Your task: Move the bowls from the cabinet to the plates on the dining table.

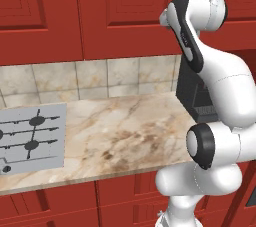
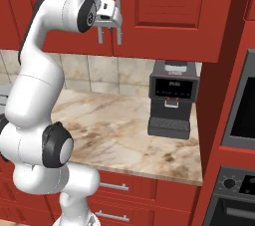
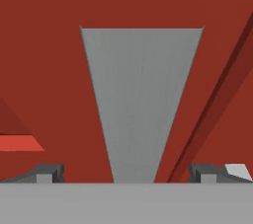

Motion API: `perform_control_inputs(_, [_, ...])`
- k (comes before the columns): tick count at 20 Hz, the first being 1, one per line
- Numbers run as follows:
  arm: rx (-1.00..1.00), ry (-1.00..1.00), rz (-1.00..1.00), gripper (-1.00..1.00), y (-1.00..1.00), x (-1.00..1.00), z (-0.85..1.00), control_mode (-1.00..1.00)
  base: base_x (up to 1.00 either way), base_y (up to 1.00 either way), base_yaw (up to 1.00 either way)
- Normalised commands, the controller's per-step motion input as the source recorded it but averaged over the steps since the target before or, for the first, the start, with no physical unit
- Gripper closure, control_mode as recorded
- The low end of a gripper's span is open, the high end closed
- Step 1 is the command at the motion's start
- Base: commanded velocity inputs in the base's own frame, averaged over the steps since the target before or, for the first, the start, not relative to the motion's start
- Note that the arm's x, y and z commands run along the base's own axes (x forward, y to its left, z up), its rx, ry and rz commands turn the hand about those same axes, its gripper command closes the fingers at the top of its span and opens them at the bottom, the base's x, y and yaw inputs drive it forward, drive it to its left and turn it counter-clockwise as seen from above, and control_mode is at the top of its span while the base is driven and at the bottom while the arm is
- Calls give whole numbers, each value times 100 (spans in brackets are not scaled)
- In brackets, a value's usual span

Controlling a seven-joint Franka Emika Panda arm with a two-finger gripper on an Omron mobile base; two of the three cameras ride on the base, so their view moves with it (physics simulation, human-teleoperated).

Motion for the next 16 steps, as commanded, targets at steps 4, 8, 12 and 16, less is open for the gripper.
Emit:
perform_control_inputs(4, [0, 0, 0, 100, 0, 0, 0, -100, 0, 0, 0])
perform_control_inputs(8, [0, 0, 0, 100, 0, 0, 0, -100, 0, 0, 0])
perform_control_inputs(12, [0, 0, 0, 100, 0, 0, 0, -100, 0, 0, 0])
perform_control_inputs(16, [0, 0, 0, 100, 0, 0, 0, -100, 0, 0, 0])
